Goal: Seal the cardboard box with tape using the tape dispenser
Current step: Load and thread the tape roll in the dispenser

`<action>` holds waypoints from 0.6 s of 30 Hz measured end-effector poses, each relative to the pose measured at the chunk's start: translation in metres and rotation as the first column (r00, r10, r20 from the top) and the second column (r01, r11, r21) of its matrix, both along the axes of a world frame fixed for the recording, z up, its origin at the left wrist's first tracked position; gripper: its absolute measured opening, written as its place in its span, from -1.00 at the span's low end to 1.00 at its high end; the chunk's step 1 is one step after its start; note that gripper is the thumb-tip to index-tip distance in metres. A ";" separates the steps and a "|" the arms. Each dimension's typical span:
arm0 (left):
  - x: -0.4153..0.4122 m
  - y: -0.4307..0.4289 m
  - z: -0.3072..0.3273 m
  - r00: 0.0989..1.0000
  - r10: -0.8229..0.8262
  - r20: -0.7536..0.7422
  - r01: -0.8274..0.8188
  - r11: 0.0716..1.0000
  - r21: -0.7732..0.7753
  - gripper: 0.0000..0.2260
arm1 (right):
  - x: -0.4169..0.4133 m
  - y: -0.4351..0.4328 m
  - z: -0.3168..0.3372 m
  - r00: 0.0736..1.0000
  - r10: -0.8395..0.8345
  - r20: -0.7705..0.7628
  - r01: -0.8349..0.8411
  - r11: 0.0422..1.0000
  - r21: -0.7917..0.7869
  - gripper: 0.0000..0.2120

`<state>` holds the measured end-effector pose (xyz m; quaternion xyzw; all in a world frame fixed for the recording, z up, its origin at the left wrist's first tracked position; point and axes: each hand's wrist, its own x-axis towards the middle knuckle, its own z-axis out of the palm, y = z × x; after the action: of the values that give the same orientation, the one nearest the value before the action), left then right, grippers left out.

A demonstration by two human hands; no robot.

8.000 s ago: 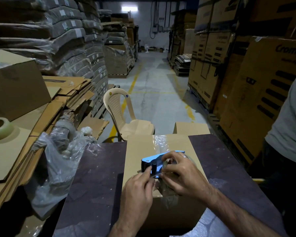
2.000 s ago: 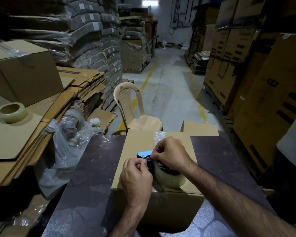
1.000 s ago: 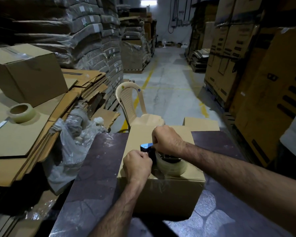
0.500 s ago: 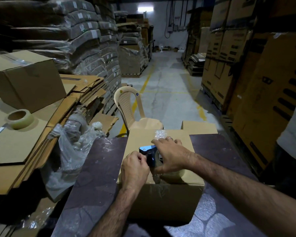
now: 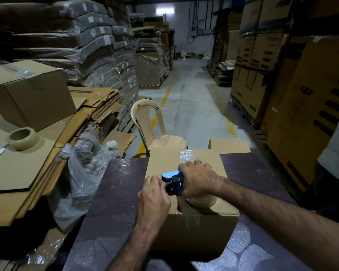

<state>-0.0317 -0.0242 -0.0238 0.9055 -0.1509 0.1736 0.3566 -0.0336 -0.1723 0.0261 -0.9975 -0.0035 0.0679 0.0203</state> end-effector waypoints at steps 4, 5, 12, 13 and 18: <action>0.004 0.015 -0.002 0.999 0.052 0.010 -0.052 0.999 0.006 -0.91 | -0.001 -0.004 0.009 0.997 0.041 -0.065 -0.042 0.999 -0.009 -0.21; 0.006 0.019 -0.002 0.998 0.064 0.004 -0.064 0.998 0.004 -0.91 | -0.001 -0.004 0.010 0.995 0.063 -0.079 -0.065 0.998 -0.019 -0.17; 0.008 0.039 0.010 0.997 0.019 -0.070 -0.018 1.000 0.008 -0.91 | -0.003 -0.011 0.009 0.983 0.129 -0.132 -0.135 0.990 -0.037 0.01; 0.008 0.042 0.013 0.992 0.010 -0.129 -0.008 1.000 0.020 -0.90 | -0.004 -0.012 0.011 0.979 0.139 -0.148 -0.144 0.989 -0.023 0.04; 0.021 0.061 0.032 0.909 -0.128 -0.396 0.108 0.992 -0.071 -0.97 | -0.017 -0.019 0.027 0.982 0.001 0.191 -0.059 0.953 0.297 -0.35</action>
<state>-0.0107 0.0371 0.0085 0.9024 -0.1253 -0.0332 0.4110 -0.0507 -0.1910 0.0528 -0.9844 -0.0309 -0.0281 0.1709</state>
